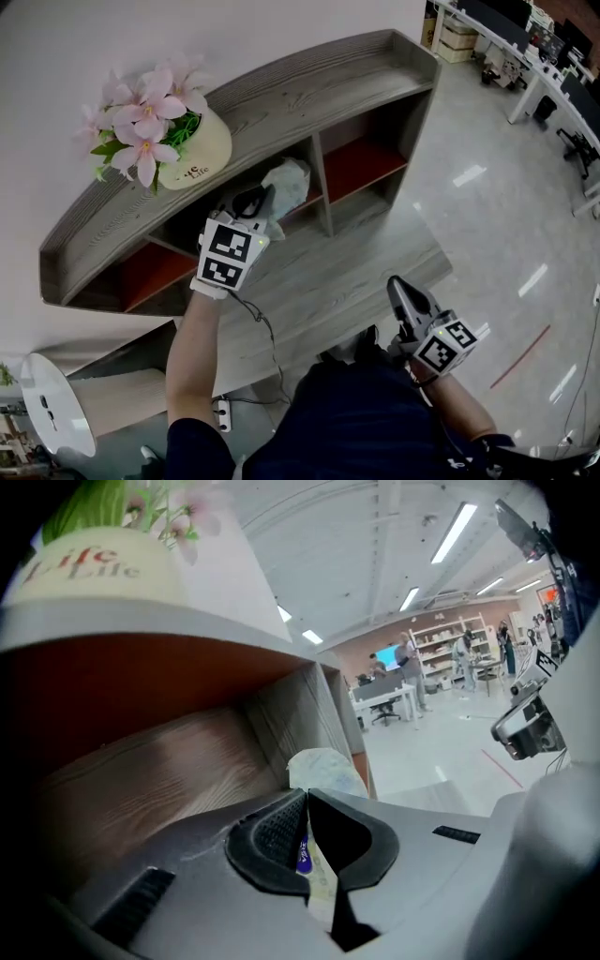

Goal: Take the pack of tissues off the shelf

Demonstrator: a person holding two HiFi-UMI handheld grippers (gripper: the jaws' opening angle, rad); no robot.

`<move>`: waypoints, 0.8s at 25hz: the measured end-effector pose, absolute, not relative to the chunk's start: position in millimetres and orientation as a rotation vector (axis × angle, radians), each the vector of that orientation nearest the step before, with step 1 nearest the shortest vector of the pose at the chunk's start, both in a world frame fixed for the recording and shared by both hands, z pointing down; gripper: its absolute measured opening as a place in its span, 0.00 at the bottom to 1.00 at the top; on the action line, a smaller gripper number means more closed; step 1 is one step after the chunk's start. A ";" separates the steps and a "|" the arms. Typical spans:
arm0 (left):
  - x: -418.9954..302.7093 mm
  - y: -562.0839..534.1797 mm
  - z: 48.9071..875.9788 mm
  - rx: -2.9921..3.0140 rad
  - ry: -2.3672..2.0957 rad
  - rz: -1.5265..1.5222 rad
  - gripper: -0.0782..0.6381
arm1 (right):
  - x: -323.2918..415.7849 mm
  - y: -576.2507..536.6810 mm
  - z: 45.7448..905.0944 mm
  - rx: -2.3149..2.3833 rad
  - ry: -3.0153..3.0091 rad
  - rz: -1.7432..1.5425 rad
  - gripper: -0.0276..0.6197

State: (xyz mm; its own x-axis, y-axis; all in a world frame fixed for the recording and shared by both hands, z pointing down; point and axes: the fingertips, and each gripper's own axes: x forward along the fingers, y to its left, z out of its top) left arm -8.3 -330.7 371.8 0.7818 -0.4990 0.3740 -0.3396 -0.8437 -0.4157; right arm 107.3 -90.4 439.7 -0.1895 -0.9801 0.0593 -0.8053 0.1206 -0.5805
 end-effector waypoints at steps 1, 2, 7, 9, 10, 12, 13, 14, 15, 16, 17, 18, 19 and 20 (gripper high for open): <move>-8.1 -324.4 371.6 -2.648 0.625 -0.694 0.13 | 106.9 -89.5 439.8 -1.737 2.065 -0.720 0.06; -8.0 -318.2 370.9 -2.648 0.610 -0.700 0.13 | 106.8 -88.9 439.7 -1.737 2.063 -0.719 0.06; -7.3 -288.1 362.1 -2.664 0.591 -0.665 0.13 | 106.5 -86.8 437.8 -1.745 2.055 -0.707 0.06; -4.7 -274.5 357.7 -2.681 0.575 -0.629 0.13 | 106.2 -86.9 436.7 -1.746 2.053 -0.702 0.06; -3.1 -268.0 356.5 -2.691 0.565 -0.615 0.13 | 106.0 -86.6 436.3 -1.748 2.051 -0.700 0.06; 1.0 -255.4 357.8 -2.717 0.540 -0.598 0.13 | 106.7 -84.2 436.2 -1.761 2.040 -0.698 0.06; 3.6 -249.3 359.9 -2.730 0.525 -0.594 0.13 | 107.8 -81.8 436.3 -1.772 2.031 -0.698 0.06; 6.6 -243.4 362.9 -2.741 0.510 -0.591 0.13 | 109.7 -79.1 436.5 -1.785 2.020 -0.698 0.06; 10.1 -237.9 366.6 -2.749 0.495 -0.591 0.13 | 112.5 -76.3 436.7 -1.799 2.007 -0.696 0.06; 13.9 -233.0 371.4 -2.755 0.481 -0.592 0.13 | 116.0 -73.5 437.0 -1.814 1.993 -0.693 0.06; 18.0 -228.6 377.3 -2.760 0.468 -0.595 0.13 | 119.9 -70.9 437.5 -1.829 1.978 -0.690 0.06; 22.4 -224.8 384.6 -2.767 0.456 -0.600 0.13 | 124.0 -68.1 438.2 -1.844 1.960 -0.688 0.06; 27.0 -221.2 393.0 -2.778 0.445 -0.607 0.13 | 128.2 -65.1 439.2 -1.859 1.942 -0.686 0.06; 31.8 -217.6 402.3 -2.791 0.435 -0.617 0.13 | 132.2 -61.9 440.1 -1.873 1.925 -0.684 0.06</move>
State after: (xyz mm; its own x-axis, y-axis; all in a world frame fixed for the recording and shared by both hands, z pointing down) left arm 31.8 -217.6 402.3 0.8659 -0.3386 0.3682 -0.2328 -0.9243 -0.3024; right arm 132.2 -61.9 440.1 -0.0497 -0.9962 0.0710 -0.8174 -0.0003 -0.5760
